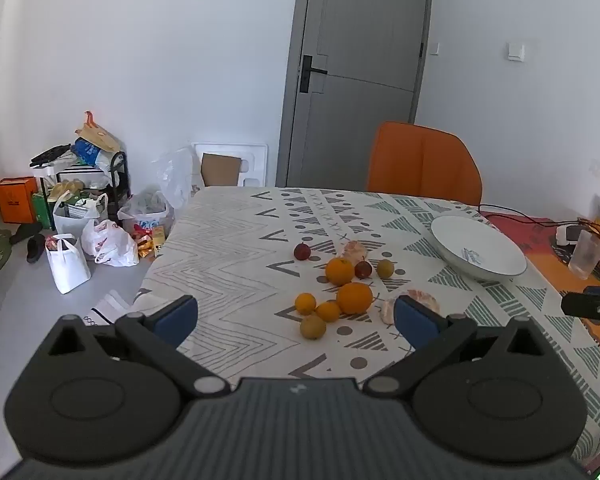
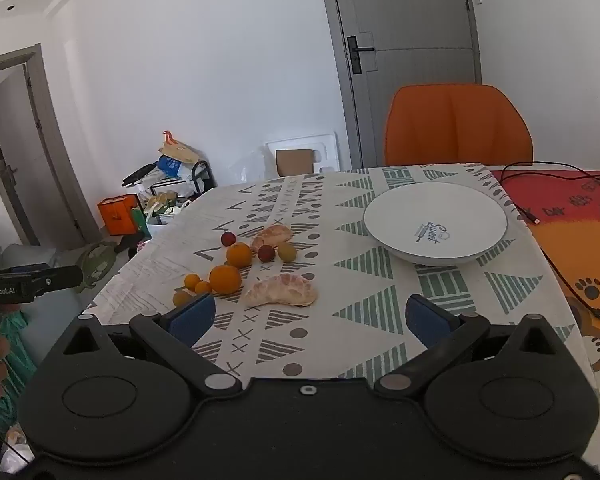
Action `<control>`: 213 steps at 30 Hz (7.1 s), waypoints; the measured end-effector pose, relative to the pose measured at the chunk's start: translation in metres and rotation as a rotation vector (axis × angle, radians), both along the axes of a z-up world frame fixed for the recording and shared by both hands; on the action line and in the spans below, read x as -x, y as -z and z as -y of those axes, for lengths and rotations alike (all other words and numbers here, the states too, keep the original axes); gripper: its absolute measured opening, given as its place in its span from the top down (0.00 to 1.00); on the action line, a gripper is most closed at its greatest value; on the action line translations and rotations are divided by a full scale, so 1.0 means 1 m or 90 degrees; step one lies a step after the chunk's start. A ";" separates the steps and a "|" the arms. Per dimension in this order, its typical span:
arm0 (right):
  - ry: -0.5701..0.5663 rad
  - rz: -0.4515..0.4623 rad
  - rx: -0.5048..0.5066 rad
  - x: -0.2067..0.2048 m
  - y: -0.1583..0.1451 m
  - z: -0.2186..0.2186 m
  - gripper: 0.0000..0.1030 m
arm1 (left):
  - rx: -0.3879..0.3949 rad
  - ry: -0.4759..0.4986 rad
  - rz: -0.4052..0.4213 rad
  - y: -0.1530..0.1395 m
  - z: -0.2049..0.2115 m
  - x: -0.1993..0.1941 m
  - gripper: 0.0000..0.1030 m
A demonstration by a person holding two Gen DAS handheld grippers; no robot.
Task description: Organize fruits
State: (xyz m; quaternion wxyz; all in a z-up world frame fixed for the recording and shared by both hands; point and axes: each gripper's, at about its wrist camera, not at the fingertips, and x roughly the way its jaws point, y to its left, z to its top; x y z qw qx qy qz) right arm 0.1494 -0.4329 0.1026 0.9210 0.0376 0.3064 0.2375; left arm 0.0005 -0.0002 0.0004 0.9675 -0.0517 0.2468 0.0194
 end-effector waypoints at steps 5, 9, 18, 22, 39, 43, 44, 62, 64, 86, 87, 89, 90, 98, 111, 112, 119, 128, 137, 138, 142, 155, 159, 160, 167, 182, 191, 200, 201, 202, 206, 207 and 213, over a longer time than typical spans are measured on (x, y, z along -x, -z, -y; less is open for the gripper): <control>0.012 0.008 0.009 0.002 0.001 0.000 0.00 | -0.005 0.006 0.006 0.000 0.007 0.002 0.00; 0.011 0.003 0.001 0.000 0.006 -0.004 0.00 | -0.005 0.016 -0.004 -0.002 0.007 0.001 0.00; 0.011 -0.001 -0.004 -0.004 0.008 -0.001 0.00 | -0.004 0.028 -0.014 0.001 0.005 0.003 0.00; 0.009 -0.003 -0.004 -0.003 0.009 -0.002 0.00 | -0.007 0.037 -0.015 0.003 0.008 0.004 0.00; 0.009 0.011 0.011 -0.003 0.012 -0.003 0.00 | -0.003 0.044 -0.023 0.014 0.006 0.005 0.00; 0.009 0.010 0.011 -0.004 0.013 -0.004 0.00 | -0.002 0.043 -0.023 0.015 0.005 0.005 0.00; 0.009 0.009 0.013 -0.004 0.014 -0.004 0.00 | -0.003 0.042 -0.023 0.015 0.005 0.005 0.00; 0.004 0.014 0.026 -0.002 0.016 -0.008 0.00 | 0.001 0.042 -0.020 0.017 0.003 0.006 0.00; 0.006 0.012 0.026 -0.002 0.017 -0.008 0.00 | 0.002 0.044 -0.017 0.017 0.002 0.006 0.00; -0.045 0.049 0.043 -0.006 0.010 -0.017 0.00 | -0.025 0.070 0.015 0.018 -0.001 -0.006 0.00; -0.046 0.051 0.039 -0.006 0.010 -0.016 0.00 | -0.025 0.072 0.018 0.017 -0.001 -0.008 0.00; -0.035 0.058 0.033 -0.009 0.010 -0.016 0.00 | -0.026 0.076 0.025 0.015 -0.001 -0.012 0.00; -0.028 0.058 0.032 -0.012 0.010 -0.015 0.00 | -0.027 0.078 0.028 0.014 -0.002 -0.013 0.00; -0.012 0.041 0.012 -0.038 0.014 -0.010 0.00 | -0.018 0.075 0.038 0.006 -0.009 -0.045 0.00; -0.043 0.012 -0.025 -0.074 0.020 -0.031 0.00 | 0.011 0.069 0.024 0.013 -0.007 -0.078 0.06; -0.047 0.010 -0.024 -0.075 0.021 -0.035 0.00 | 0.012 0.068 0.018 0.014 -0.006 -0.081 0.08; -0.058 -0.024 -0.006 -0.091 0.031 -0.058 0.00 | 0.035 0.058 -0.037 0.030 -0.004 -0.100 0.28; -0.041 -0.087 0.028 -0.110 0.059 -0.083 0.00 | 0.044 0.051 -0.089 0.061 0.000 -0.112 0.43; -0.032 -0.098 0.057 -0.111 0.080 -0.105 0.00 | 0.047 0.039 -0.114 0.084 0.002 -0.112 0.51; -0.033 -0.100 0.061 -0.111 0.082 -0.108 0.00 | 0.047 0.039 -0.118 0.087 0.002 -0.112 0.53; -0.033 -0.100 0.084 -0.111 0.090 -0.117 0.00 | 0.042 0.041 -0.135 0.097 0.004 -0.113 0.63; 0.007 -0.096 0.154 -0.113 0.109 -0.133 0.00 | 0.045 0.031 -0.110 0.095 0.002 -0.111 0.75; 0.012 -0.100 0.151 -0.114 0.109 -0.139 0.00 | 0.049 0.032 -0.102 0.094 0.003 -0.112 0.75; 0.008 -0.100 0.150 -0.114 0.109 -0.141 0.00 | 0.049 0.033 -0.102 0.094 0.002 -0.111 0.75; 0.035 -0.083 0.147 -0.117 0.111 -0.153 0.00 | 0.047 0.032 -0.090 0.093 -0.001 -0.109 0.75; 0.026 -0.061 0.087 -0.111 0.107 -0.129 0.19 | 0.023 0.050 -0.074 0.076 0.014 -0.120 0.75; 0.062 -0.028 0.048 -0.116 0.088 -0.099 0.19 | 0.006 0.089 -0.052 0.059 0.041 -0.132 0.75; 0.106 0.002 0.024 -0.124 0.074 -0.069 0.19 | -0.003 0.127 -0.036 0.046 0.072 -0.151 0.75; 0.110 0.005 0.022 -0.126 0.072 -0.065 0.19 | -0.003 0.131 -0.035 0.045 0.075 -0.152 0.75; 0.115 0.008 0.020 -0.128 0.072 -0.062 0.19 | -0.003 0.134 -0.034 0.044 0.078 -0.155 0.75; 0.133 0.012 0.013 -0.133 0.070 -0.049 0.19 | -0.004 0.148 -0.031 0.041 0.092 -0.165 0.75; 0.137 0.013 0.012 -0.134 0.070 -0.046 0.19 | -0.004 0.151 -0.030 0.040 0.095 -0.168 0.75; 0.164 0.016 -0.007 -0.142 0.072 -0.021 0.19 | -0.007 0.174 -0.033 0.041 0.117 -0.183 0.75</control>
